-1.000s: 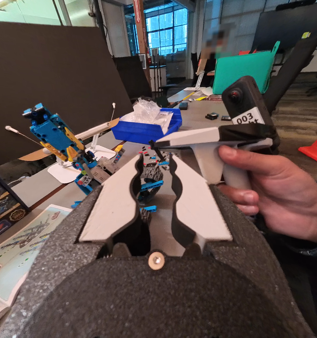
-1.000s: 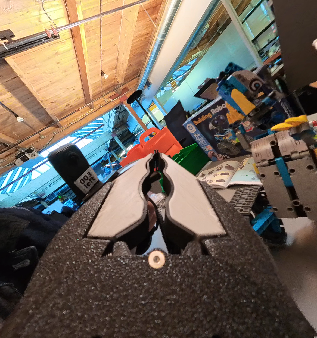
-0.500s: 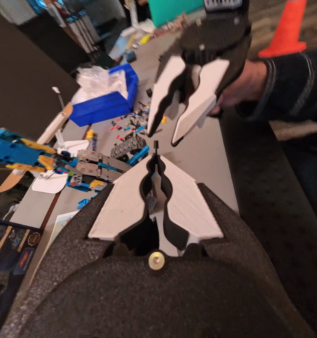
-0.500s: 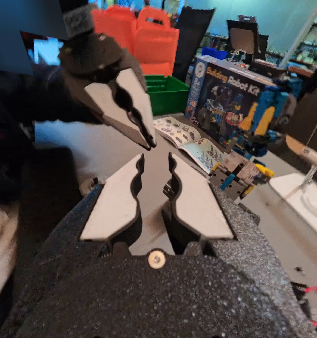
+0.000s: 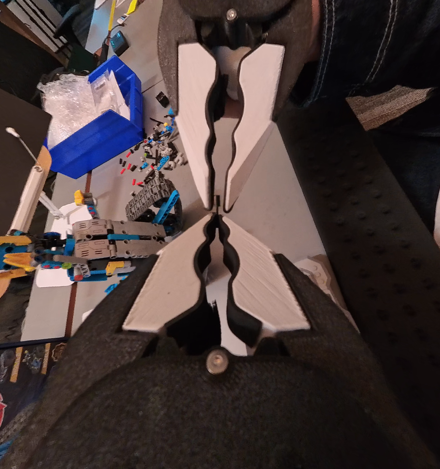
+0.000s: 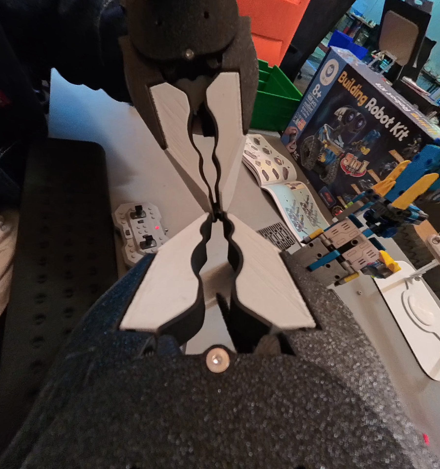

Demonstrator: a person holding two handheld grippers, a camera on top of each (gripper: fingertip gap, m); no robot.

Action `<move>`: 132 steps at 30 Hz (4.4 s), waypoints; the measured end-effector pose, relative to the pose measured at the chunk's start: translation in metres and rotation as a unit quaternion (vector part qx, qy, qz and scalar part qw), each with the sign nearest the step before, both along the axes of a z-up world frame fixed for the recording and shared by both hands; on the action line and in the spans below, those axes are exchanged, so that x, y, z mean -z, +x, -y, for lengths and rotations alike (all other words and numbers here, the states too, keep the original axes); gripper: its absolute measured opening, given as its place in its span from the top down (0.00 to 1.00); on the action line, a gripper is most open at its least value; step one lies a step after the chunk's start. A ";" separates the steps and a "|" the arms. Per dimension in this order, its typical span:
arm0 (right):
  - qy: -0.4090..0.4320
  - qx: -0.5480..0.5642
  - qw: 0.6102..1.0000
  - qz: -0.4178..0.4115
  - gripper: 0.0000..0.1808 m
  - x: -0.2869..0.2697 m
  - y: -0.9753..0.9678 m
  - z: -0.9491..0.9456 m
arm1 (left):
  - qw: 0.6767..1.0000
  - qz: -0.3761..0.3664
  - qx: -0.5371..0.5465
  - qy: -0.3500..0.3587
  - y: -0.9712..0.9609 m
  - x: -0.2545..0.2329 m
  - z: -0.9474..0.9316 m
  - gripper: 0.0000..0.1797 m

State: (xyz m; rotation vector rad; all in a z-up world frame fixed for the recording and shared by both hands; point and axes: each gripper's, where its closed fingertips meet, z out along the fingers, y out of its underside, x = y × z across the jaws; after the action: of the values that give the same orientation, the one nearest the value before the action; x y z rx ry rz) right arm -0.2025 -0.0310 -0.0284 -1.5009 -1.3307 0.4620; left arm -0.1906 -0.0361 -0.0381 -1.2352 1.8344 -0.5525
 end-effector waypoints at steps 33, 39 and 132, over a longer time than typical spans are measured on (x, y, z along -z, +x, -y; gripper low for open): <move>-0.075 0.432 0.893 -0.105 0.99 0.093 0.055 -0.117 | 0.912 0.152 -0.192 -0.330 0.040 0.055 -0.175 0.61; -0.060 0.438 0.892 -0.095 0.98 0.096 0.056 -0.123 | 0.903 0.154 -0.198 -0.350 0.039 0.057 -0.178 0.63; 0.107 0.089 0.983 0.122 0.99 0.035 0.082 -0.087 | 0.863 0.233 -0.214 -0.393 -0.005 0.010 -0.139 0.44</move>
State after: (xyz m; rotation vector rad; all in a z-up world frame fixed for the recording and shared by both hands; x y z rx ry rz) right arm -0.1203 0.0558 -0.0635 -1.5132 -1.3706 0.0176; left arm -0.1953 0.1026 -0.0485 -1.7698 0.8701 -1.2816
